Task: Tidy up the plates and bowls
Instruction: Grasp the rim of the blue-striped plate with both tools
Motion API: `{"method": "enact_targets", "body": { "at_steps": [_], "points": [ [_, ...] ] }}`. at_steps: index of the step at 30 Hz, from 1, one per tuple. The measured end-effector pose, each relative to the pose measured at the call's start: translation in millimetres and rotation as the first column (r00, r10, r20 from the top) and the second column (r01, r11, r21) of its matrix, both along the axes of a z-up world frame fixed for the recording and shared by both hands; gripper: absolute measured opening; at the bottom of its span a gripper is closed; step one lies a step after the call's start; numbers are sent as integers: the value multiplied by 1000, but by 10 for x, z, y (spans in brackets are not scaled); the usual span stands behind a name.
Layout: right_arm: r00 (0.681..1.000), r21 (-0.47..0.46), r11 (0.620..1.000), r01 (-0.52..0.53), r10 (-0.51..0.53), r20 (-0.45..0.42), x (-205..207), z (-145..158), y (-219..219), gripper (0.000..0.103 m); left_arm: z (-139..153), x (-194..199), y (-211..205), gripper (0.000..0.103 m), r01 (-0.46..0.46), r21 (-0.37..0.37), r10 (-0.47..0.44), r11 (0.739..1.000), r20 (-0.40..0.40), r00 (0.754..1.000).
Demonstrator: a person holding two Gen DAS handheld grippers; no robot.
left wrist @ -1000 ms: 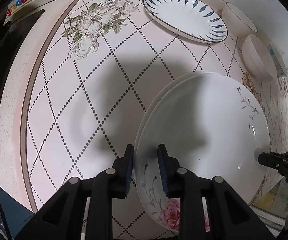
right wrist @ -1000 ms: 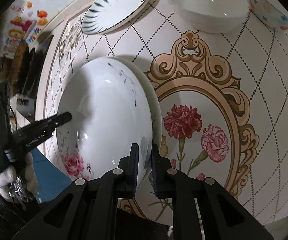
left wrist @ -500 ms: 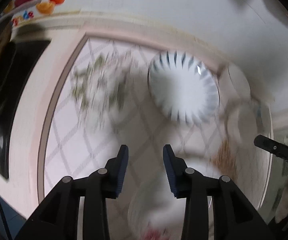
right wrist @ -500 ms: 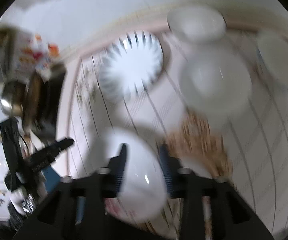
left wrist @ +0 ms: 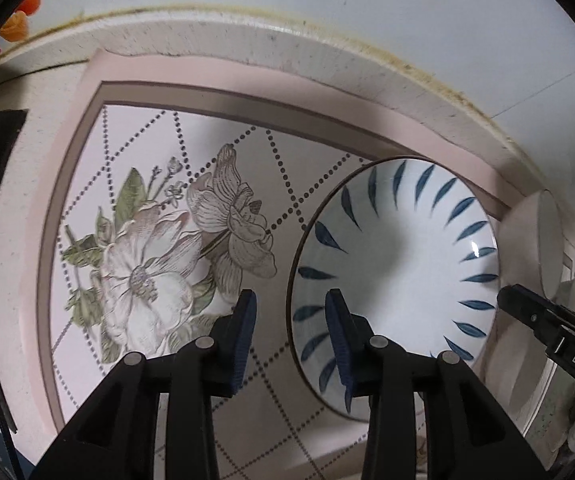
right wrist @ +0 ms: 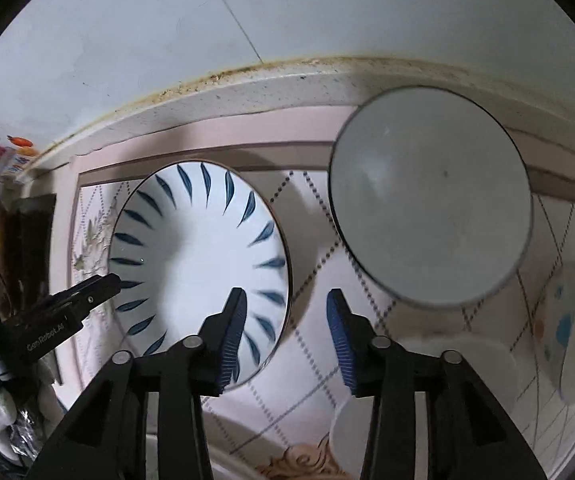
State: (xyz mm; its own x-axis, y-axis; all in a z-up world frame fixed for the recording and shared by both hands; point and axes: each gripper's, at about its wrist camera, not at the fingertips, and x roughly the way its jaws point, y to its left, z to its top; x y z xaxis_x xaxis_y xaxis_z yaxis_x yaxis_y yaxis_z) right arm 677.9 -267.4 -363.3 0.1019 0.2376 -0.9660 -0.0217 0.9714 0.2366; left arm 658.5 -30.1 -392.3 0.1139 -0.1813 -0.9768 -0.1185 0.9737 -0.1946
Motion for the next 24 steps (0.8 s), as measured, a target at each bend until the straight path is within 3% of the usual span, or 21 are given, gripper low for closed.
{"method": "enact_targets", "body": {
  "at_steps": [3,5,7,16,17,19,22,24],
  "points": [
    [1000,-9,1000,-28,28,-12,44,-98,45,19,-95,60,-24,32,12,-4,-12,1000,-5,1000],
    [999,-26,999,-42,41,-15,71,-171,104,15,-94,60,-32,21,8,-35,-7,999,13,1000],
    [998,-63,996,-61,61,4,86,-207,152,10,-86,61,-47,20,7,-11,-7,1000,19,1000],
    [994,-52,994,-92,95,58,-39,-79,215,9,124,-334,18,16,16,49,-20,999,70,997],
    [993,-51,994,-95,98,62,-64,-50,229,9,158,-385,26,7,19,41,-22,999,77,997],
    [991,-36,994,-106,108,73,-135,50,254,8,266,-506,-10,5,30,-51,-26,998,86,996],
    [991,5,993,-120,119,64,-227,144,316,7,423,-651,-203,5,81,-30,-77,996,126,989],
    [989,-54,990,-129,132,62,-245,99,389,7,454,-699,-177,8,70,-32,-64,997,143,988]
  ]
}}
